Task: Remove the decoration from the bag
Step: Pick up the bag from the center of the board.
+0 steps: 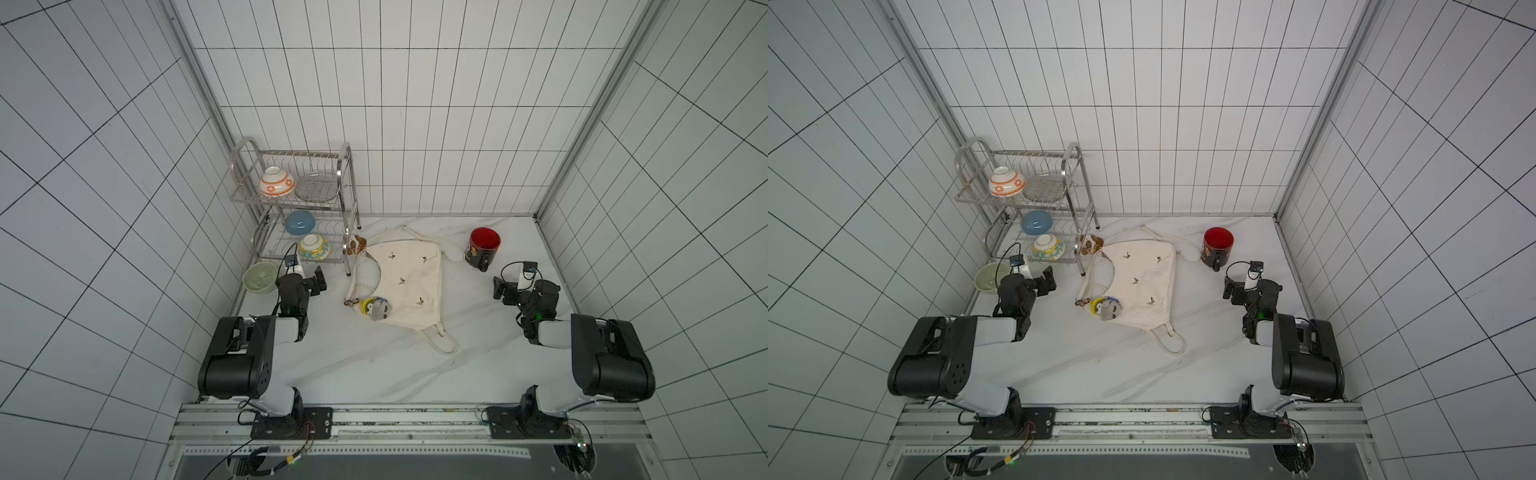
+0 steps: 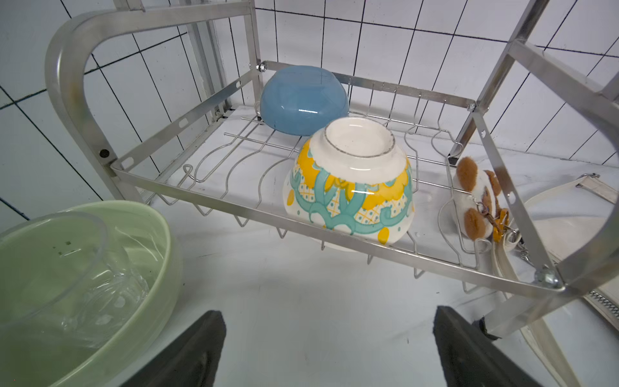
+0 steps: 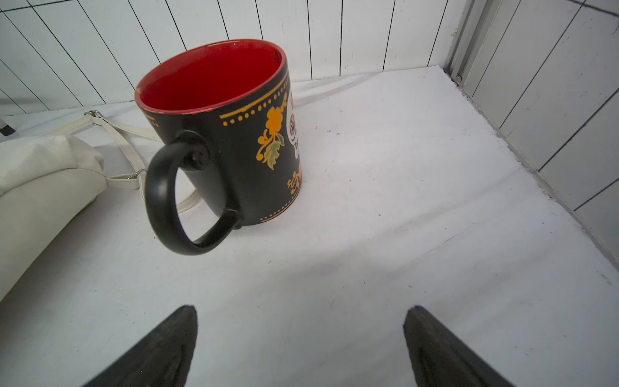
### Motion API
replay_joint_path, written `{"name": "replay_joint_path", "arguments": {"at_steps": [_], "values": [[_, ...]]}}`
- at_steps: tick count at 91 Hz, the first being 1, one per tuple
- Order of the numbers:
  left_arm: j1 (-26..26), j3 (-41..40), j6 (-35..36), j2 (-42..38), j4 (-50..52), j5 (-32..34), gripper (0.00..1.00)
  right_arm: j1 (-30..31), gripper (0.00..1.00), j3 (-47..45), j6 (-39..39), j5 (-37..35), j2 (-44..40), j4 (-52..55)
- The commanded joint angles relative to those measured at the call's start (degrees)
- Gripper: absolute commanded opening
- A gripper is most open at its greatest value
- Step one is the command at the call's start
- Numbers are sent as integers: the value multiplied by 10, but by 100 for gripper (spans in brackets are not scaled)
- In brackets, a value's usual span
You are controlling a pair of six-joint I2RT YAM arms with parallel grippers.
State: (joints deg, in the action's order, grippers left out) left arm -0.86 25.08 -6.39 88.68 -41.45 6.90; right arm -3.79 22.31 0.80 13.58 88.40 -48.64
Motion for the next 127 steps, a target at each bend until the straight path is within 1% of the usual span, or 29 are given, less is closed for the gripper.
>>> {"name": "replay_joint_path", "arguments": {"at_steps": [1,22,27,33,37,42,47,52,58,63,72,81,86,92,100,111,127], "values": [[-3,11,8,6,-13,5,98,-6,99,14,-5,-7,6,-16],[-7,11,4,3,-10,-1,98,-12,99,8,9,-17,3,-27],[-6,16,0,0,-7,12,98,-13,99,8,13,-22,-9,-17],[-6,47,-10,-17,47,37,99,-14,99,13,15,-24,-35,13],[-5,77,-13,-40,137,42,99,-14,99,16,13,-20,-62,36],[-5,112,-24,-68,225,43,98,-14,99,24,12,-18,-100,86],[-1,130,-46,-96,287,59,98,-14,99,33,17,-9,-141,134],[-1,141,-70,-129,334,58,98,-13,99,43,26,7,-173,172],[0,162,-100,-157,418,47,98,-10,99,58,42,35,-212,233],[1,186,-120,-174,492,30,98,0,99,78,47,45,-239,291],[11,221,-122,-197,587,-34,98,26,99,118,47,69,-282,395],[24,231,-106,-211,629,-130,98,59,99,158,38,89,-308,503],[27,237,-106,-207,664,-168,98,79,99,177,40,106,-314,548],[33,249,-102,-195,706,-207,98,110,99,195,42,109,-319,594],[50,246,-98,-168,724,-256,98,150,99,212,42,111,-315,638],[90,256,-94,-115,721,-261,98,205,99,219,49,88,-306,656],[124,302,-104,-28,693,-252,98,240,99,214,54,72,-292,647]]}}
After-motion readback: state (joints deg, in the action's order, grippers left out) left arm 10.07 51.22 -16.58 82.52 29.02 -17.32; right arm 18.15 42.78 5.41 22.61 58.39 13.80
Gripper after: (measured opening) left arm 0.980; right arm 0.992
